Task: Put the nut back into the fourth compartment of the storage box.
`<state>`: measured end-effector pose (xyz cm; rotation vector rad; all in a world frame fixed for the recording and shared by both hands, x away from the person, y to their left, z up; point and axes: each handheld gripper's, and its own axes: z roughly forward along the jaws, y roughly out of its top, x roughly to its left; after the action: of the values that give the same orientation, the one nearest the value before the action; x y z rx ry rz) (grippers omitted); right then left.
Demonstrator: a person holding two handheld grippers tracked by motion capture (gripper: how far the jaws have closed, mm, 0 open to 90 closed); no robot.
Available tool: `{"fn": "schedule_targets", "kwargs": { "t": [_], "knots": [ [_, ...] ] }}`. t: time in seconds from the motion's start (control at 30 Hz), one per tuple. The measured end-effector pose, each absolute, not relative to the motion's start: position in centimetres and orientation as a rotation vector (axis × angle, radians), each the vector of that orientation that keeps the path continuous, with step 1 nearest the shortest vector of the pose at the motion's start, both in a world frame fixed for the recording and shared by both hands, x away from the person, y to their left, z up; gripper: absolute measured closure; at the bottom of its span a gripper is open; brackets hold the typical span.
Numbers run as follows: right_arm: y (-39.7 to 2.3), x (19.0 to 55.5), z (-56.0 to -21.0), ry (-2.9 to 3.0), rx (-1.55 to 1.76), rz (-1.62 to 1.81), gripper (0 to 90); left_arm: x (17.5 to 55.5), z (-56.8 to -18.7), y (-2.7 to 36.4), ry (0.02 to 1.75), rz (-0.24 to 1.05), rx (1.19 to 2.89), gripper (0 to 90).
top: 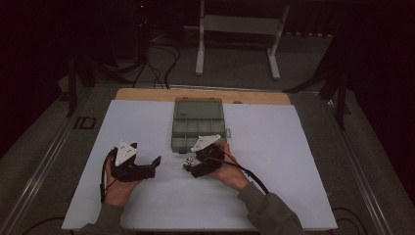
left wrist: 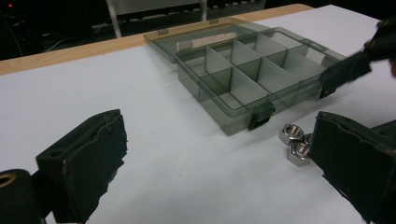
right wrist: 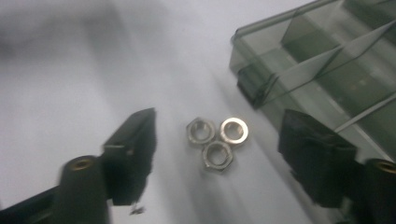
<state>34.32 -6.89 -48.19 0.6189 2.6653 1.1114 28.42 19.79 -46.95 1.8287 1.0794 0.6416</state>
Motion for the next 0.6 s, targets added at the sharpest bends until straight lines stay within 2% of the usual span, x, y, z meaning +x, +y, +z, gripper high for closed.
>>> {"fn": "schedule_targets", "kwargs": {
  "t": [0.27,0.6],
  "knots": [
    [-6.6,35.1,-49.5,2.713,0.62,1.066,49.1,28.5,-47.0,19.7,1.079,0.639,1.834,4.6],
    [-6.3,35.4,-50.9,2.726,0.633,1.011,61.6,28.5,-47.1,19.9,1.084,0.64,1.827,4.8]
  ]
}}
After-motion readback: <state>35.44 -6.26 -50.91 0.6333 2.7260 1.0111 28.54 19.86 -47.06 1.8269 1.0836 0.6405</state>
